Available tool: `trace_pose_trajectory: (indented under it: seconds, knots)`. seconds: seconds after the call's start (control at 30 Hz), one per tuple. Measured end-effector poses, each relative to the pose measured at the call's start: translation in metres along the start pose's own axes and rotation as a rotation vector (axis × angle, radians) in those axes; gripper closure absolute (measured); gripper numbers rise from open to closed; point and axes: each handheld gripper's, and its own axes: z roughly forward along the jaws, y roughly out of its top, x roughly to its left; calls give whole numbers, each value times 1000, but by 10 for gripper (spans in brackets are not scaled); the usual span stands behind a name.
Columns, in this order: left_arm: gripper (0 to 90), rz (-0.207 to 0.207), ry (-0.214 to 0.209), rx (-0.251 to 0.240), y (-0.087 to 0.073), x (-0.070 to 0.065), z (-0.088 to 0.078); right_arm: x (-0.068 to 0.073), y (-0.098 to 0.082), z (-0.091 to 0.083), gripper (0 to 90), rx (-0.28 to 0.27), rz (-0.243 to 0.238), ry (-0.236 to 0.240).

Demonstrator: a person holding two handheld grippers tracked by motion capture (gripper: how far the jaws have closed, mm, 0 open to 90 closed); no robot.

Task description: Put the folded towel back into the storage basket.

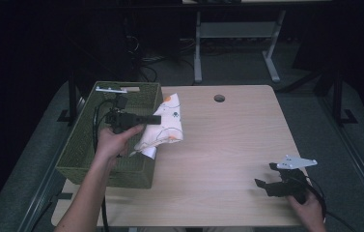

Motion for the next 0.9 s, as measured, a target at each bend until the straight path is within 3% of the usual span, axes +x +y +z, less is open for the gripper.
trace_pose_trajectory:
  seconds: [0.9]
  knots:
    - [801, -28, 17, -24, -4, 29, -43, 0, 0, 0, 139, 5, 2, -15]
